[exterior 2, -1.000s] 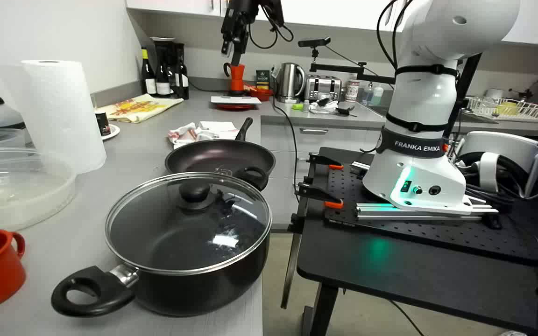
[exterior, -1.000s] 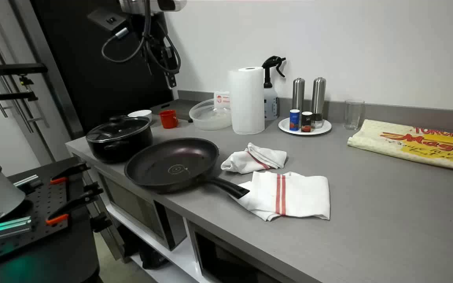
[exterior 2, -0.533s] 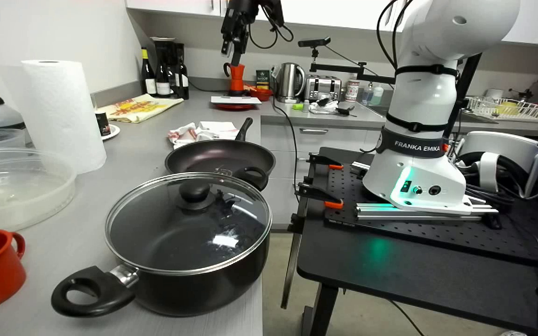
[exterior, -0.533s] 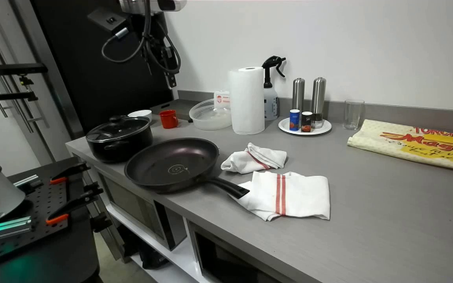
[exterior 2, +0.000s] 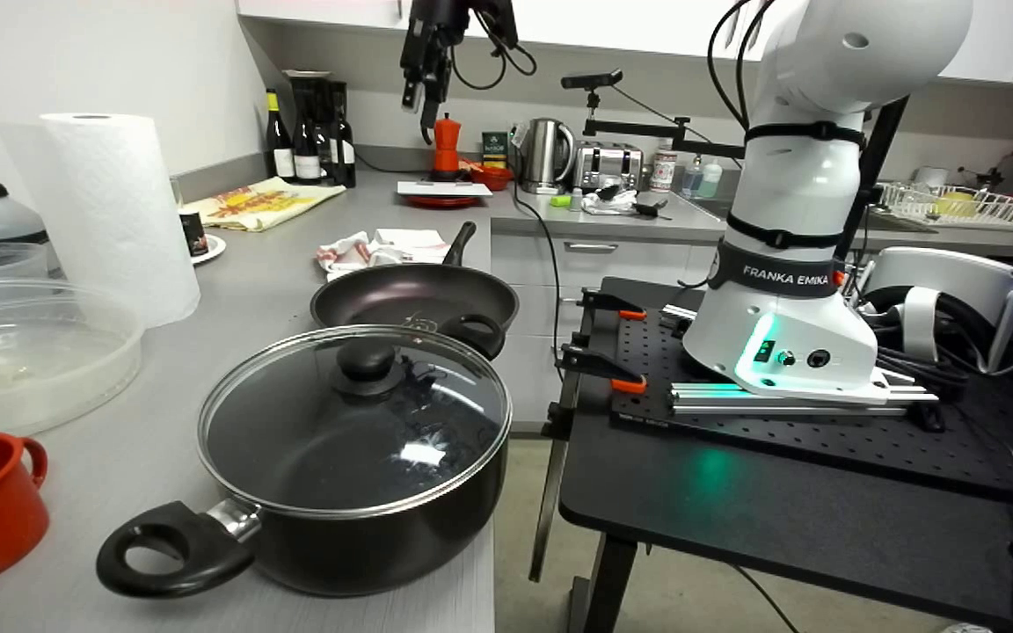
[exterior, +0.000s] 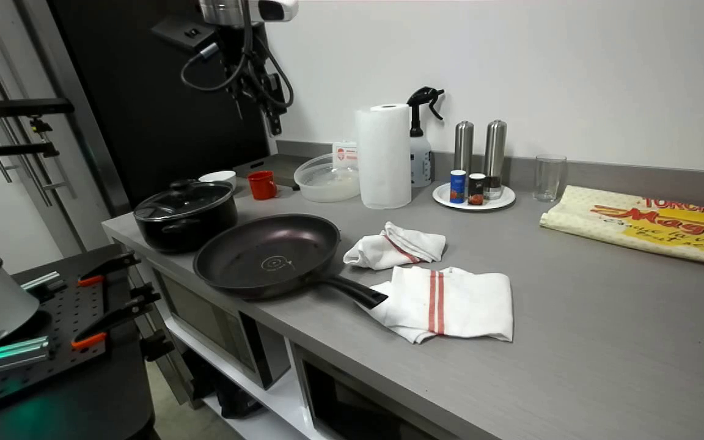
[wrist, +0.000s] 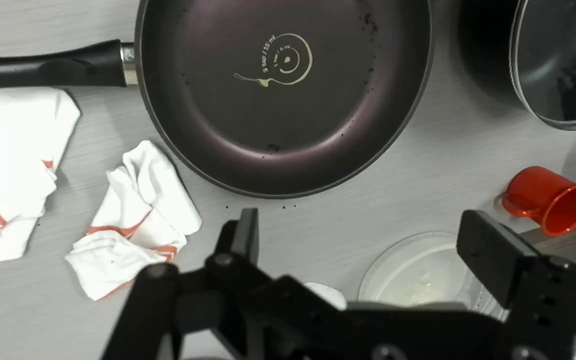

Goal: Move the red cup to the right

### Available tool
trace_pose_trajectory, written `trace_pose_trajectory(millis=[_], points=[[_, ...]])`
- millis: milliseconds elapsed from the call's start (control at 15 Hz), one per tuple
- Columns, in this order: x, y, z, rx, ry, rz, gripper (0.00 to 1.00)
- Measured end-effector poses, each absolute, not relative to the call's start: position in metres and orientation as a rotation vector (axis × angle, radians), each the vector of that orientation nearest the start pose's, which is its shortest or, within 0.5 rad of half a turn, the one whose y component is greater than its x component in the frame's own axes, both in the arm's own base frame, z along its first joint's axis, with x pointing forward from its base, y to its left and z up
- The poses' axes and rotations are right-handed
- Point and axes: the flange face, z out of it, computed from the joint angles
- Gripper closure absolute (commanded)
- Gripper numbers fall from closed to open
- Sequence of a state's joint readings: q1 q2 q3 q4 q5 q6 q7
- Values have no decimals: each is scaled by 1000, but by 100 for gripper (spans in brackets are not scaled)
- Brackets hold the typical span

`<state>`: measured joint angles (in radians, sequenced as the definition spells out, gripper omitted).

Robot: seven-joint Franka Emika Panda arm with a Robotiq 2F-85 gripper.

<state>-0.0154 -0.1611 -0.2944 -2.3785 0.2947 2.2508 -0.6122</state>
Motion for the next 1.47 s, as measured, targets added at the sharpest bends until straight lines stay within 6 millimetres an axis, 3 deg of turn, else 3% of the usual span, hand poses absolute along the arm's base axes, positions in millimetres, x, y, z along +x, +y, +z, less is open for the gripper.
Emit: trace_pose_trajectory(millis=[400,933,1467], points=[[516,-92,370,-2950,-332,-119,0],[586,-23,334,-3040,-617,16,0],[628,73,300,-3134,-953,184,0]])
